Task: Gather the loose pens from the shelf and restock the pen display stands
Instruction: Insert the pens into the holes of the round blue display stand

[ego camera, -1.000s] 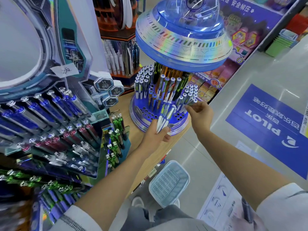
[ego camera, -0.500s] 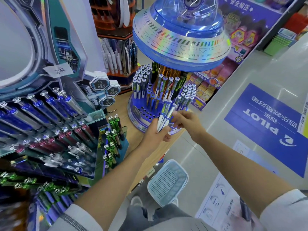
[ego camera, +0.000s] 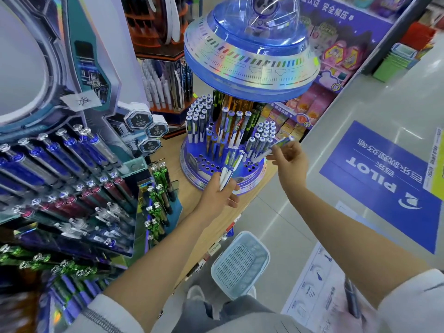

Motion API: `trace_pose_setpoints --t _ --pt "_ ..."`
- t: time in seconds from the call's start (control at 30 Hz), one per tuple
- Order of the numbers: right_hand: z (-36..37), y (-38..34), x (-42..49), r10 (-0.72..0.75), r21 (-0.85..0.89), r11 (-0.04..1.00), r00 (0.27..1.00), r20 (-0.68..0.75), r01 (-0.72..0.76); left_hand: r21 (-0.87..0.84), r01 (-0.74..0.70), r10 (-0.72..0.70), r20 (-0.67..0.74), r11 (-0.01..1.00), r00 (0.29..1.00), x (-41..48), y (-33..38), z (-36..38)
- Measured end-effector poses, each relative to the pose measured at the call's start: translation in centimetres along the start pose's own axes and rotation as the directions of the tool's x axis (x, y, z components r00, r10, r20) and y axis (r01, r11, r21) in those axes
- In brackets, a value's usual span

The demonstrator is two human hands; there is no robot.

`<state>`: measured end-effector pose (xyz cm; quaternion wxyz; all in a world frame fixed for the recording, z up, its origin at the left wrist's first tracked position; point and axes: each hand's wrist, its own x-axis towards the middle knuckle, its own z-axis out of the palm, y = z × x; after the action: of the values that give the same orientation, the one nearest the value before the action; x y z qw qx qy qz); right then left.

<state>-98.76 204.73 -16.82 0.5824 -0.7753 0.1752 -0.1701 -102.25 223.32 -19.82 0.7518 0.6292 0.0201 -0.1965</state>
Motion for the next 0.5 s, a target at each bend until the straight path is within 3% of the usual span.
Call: trace_pose_setpoints --t 0.1,0.5 --pt "0.5 0.1 -0.1 -0.035 -0.105 0.994 0.999 -0.008 0.034 0.012 -0.003 0.003 -0.005 1.000 1.000 0.0 0.0 0.0" --pt "2.0 -0.2 -0.3 -0.122 -0.220 0.969 0.992 -0.020 0.115 0.035 0.005 -0.005 -0.013 0.999 1.000 0.3 -0.5 -0.7"
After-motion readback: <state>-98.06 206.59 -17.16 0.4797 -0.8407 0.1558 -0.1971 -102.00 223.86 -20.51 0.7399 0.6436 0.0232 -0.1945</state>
